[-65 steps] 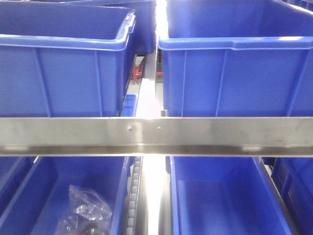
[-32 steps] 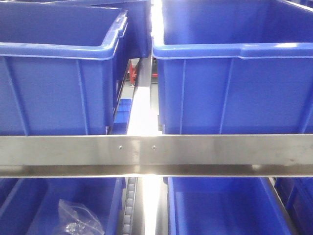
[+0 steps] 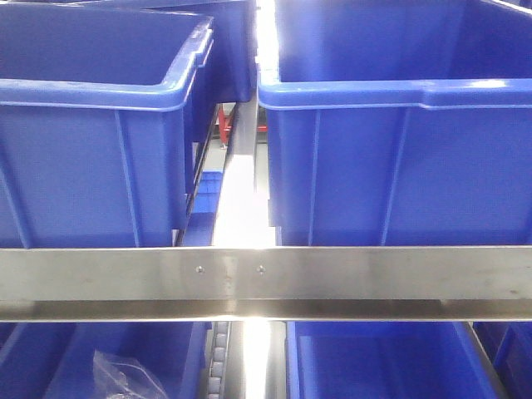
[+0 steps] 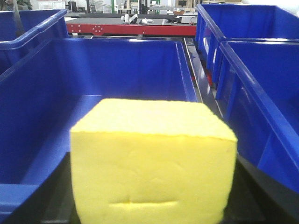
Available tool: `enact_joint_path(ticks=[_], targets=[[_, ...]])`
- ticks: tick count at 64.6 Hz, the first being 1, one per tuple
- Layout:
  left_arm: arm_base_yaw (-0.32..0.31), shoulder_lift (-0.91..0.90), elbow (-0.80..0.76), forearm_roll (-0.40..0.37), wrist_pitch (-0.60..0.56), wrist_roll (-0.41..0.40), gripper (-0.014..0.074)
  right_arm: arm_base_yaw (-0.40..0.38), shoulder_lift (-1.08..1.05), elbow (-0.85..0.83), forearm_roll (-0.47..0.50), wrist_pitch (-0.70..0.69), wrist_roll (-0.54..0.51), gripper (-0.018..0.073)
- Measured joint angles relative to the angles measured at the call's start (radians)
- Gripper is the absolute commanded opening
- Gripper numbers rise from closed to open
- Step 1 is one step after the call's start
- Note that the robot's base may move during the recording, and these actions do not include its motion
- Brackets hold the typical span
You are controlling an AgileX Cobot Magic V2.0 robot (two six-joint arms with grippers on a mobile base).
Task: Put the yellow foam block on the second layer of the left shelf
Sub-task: 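Lower the cube into the blue bin and open the right gripper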
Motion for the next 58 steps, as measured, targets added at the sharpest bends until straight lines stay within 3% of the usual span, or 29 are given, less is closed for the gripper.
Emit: enact_joint_path(ticks=[17,40,58], targets=[[0.000,0.000,0.000,0.000,0.000,0.000,0.0136,0.000,0.194,-0.090,0.000,-0.003,0.000,0.0442],[0.000,0.000,0.000,0.000,0.000,0.000,0.0136,0.000,0.542,-0.254,0.000,-0.131,0.001,0.0442],[0.000,0.000,0.000,0.000,0.000,0.000,0.0136,0.000,0.687,-0.315,0.000,-0.181,0.005,0.0446]])
